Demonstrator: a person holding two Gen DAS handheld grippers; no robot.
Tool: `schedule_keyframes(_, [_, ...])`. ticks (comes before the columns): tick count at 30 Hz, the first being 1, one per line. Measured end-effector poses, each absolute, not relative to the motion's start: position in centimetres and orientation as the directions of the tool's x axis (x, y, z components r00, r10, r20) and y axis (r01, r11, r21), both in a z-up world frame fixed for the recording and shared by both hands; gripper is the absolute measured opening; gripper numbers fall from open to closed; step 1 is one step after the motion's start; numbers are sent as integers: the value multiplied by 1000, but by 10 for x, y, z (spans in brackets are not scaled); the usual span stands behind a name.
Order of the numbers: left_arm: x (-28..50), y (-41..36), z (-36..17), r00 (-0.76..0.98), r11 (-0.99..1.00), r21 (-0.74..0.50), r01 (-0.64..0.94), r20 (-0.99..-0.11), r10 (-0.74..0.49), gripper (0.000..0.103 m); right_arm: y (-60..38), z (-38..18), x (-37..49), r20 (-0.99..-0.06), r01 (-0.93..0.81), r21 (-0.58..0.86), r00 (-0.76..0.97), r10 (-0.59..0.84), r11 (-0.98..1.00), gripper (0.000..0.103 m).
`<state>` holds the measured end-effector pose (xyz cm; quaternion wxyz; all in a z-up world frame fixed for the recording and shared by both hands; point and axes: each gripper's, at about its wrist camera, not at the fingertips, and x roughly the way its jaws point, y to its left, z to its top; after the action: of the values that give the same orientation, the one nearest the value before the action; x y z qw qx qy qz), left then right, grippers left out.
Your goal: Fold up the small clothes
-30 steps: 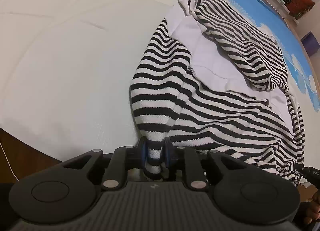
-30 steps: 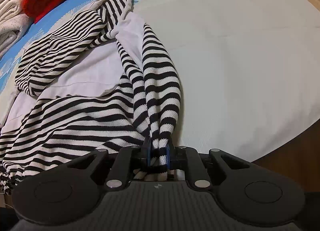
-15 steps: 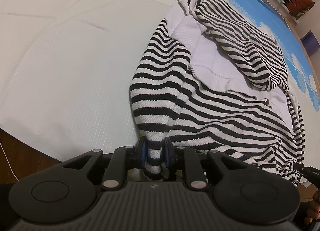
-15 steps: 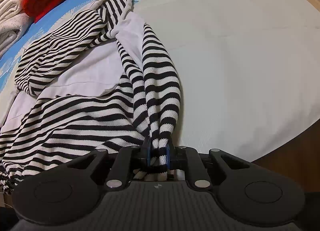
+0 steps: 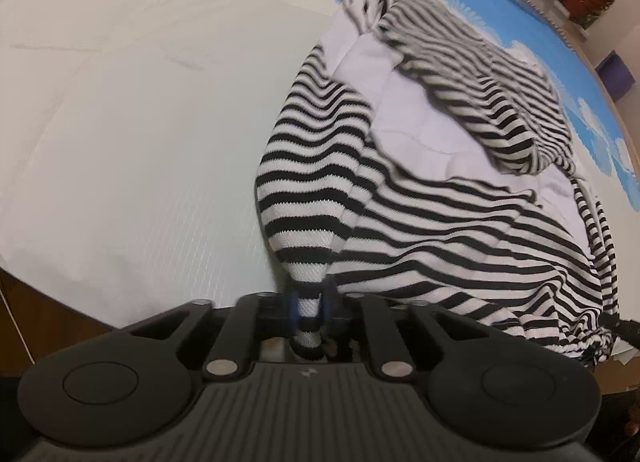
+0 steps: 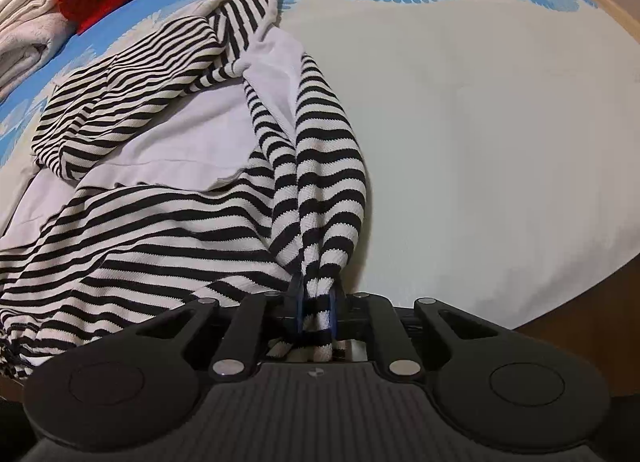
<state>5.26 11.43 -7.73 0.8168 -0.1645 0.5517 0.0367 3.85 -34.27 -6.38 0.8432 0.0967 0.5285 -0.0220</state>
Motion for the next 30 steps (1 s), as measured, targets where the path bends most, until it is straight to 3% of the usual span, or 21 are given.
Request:
schedule_keyframes(11, [34,127,12,550,924,-357,-133,-803,-231,6,-371,25,22,-715,59,316,671,197,947,8])
schedule_keyframes(15, [16,127,49,543,933,-354,-61,-797,-267,6,-386,61,-6,-670,4,351,700,248,937,8])
schedule_keyframes(18, [-1,134,64,510,907,-418,-50,-792,-336,6,-399,84,-31,-647,-22,381,707,284,924,8])
schedule_keyframes(24, [20,147,50,439,873,-478,-101,-809,-392,6,-407,84,-36,-686,-2,431,649,329,903,8])
schedule_keyframes(30, [140,181,4,388,797,-530,-290,-826,-409,6,-407,47,73,-724,67,490,586,364,869,8])
